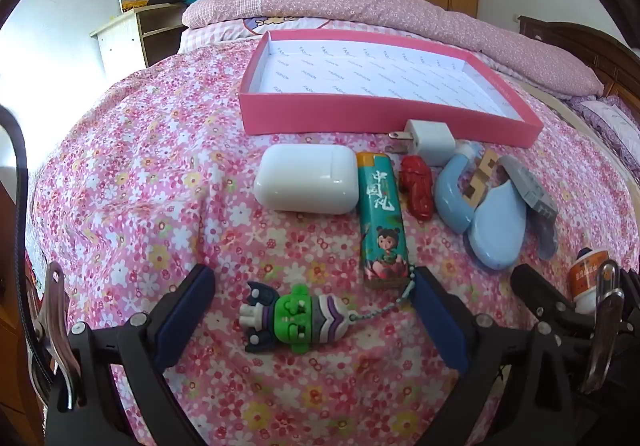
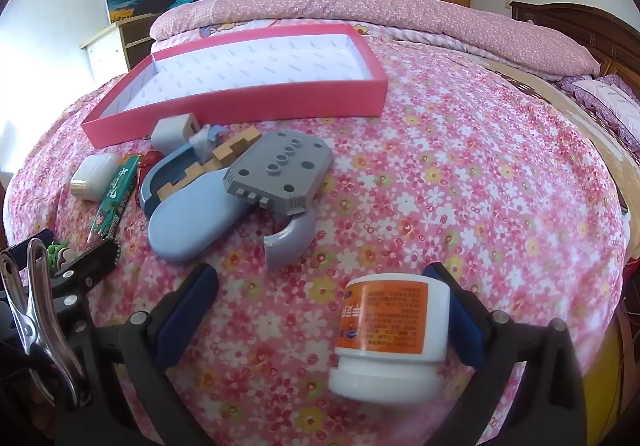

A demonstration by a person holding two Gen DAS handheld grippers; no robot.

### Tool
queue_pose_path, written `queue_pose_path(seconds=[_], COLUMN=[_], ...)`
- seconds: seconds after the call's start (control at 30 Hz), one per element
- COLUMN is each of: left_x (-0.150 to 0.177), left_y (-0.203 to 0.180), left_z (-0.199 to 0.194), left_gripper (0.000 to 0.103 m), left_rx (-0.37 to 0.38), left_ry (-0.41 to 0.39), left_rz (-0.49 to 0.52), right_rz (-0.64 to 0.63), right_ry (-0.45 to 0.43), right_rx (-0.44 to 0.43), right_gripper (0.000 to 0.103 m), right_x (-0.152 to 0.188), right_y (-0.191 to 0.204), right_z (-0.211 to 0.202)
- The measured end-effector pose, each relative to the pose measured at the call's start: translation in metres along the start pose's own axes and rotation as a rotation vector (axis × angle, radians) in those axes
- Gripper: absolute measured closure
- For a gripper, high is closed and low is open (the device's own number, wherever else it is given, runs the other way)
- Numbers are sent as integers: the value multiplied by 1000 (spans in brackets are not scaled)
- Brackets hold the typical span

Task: Organize rigid objects
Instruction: 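Grasp the green figure keychain with the left tool while the right tool grasps the white jar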

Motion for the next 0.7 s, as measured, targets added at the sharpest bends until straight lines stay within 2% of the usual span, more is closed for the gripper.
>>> queue_pose_path(seconds=[0.2,0.33,0.5,0.7], left_x=[0,-2,-5,-11], left_y=[1,6,18,30], left_z=[0,-1,-11,-37], left_gripper=[4,5,12,13], left_rx=[3,32,57,75], left_ry=[1,14,29,-21], left_rz=[0,-10,-5,1], right_rz=[-1,-13,-54,-12], right_ry=[9,15,20,-15], right_rx=[-3,-26,-49,-41], right_gripper=[0,0,3,5], right_x=[-1,-4,-1,-3], right_y=[1,-2,-4,-24], right_z=[0,1,-3,-14])
Point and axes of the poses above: each gripper's, at about its wrist camera, not at the fingertips, and z roughly the way its jaws point, y to its left, x to its underside, the point moved 1 cm from there along z, roughly the way its jaws point, and after that the axes turned 7 degrees about x, right-handed, at the moved point
